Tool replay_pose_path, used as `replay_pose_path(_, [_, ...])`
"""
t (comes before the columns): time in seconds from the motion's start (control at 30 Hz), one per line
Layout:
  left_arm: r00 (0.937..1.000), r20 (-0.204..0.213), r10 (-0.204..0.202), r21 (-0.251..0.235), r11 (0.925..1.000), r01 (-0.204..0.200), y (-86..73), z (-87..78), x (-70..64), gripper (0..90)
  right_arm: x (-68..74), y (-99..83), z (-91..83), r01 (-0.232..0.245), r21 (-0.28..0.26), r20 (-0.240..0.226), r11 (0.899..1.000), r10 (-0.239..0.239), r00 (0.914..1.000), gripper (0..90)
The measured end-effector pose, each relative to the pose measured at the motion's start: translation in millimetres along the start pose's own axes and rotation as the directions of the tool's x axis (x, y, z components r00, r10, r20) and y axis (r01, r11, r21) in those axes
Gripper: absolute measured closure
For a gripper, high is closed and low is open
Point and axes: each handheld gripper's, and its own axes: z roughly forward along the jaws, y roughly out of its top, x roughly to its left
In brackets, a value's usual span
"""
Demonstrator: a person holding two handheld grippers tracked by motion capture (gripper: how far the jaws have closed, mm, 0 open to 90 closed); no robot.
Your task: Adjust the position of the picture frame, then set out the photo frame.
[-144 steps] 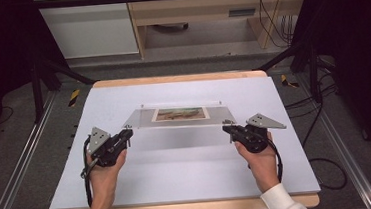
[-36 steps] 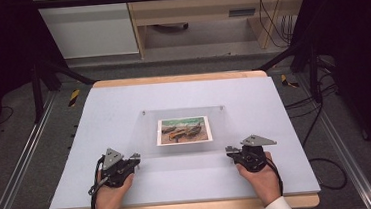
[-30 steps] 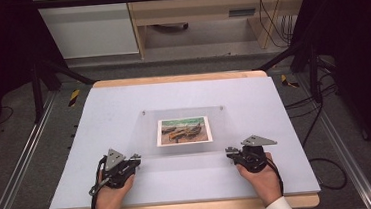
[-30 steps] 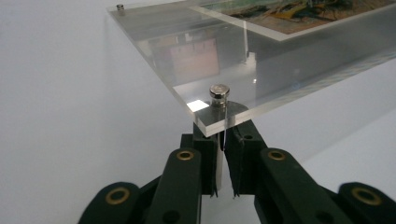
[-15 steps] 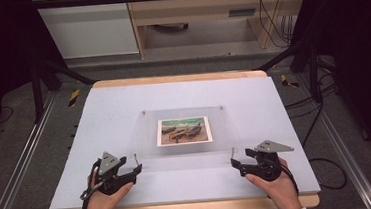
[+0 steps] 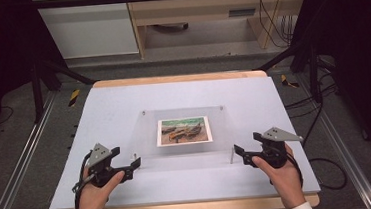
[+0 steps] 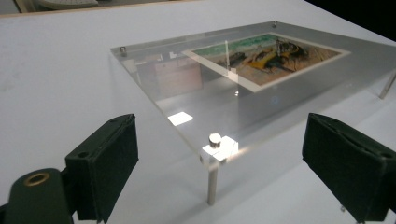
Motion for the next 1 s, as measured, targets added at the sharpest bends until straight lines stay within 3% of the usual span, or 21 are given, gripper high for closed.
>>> replay_pose_path(0.17, [1.0000, -0.003, -0.005, 0.027, 0.9996, 0.005, 17.0, 19.7, 7.3, 13.6, -3.2, 14.7, 15.3, 0.005, 0.025, -0.013, 1.000, -0.005, 0.9999, 18.5])
replay_pose_path(0.23, [0.9998, 0.014, -0.017, 0.043, 0.9990, 0.016, 22.9, 30.5, 10.7, 13.8, -7.7, 20.3, 27.9, -0.024, 0.042, -0.028, 0.999, 0.025, 0.9993, 18.6])
replay_pose_path(0.3, [0.9993, 0.031, -0.021, 0.036, 0.9992, 0.019, 25.2, 35.5, 9.7, 14.0, -9.0, 20.6, 31.1, -0.023, 0.047, -0.035, 0.999, 0.024, 0.9991, 18.6])
replay_pose_path(0.47, [0.9997, 0.007, -0.025, 0.041, 0.9989, 0.025, 20.7, 36.6, 6.2, 13.8, -9.7, 17.6, 37.5, -0.029, 0.075, -0.048, 0.997, 0.033, 0.9983, 18.3])
replay_pose_path(0.9, [0.9982, 0.024, -0.055, 0.078, 0.9955, 0.053, 11.6, 44.0, 7.3, 14.0, -5.8, 14.1, 43.5, -0.050, 0.111, -0.079, 0.993, 0.059, 0.9951, 21.7])
replay_pose_path(1.0, [0.9964, 0.027, -0.081, 0.077, 0.9940, 0.079, 9.8, 44.1, 9.5, 15.5, -7.4, 12.0, 43.7, -0.080, 0.120, -0.096, 0.990, 0.092, 0.9911, 24.2])
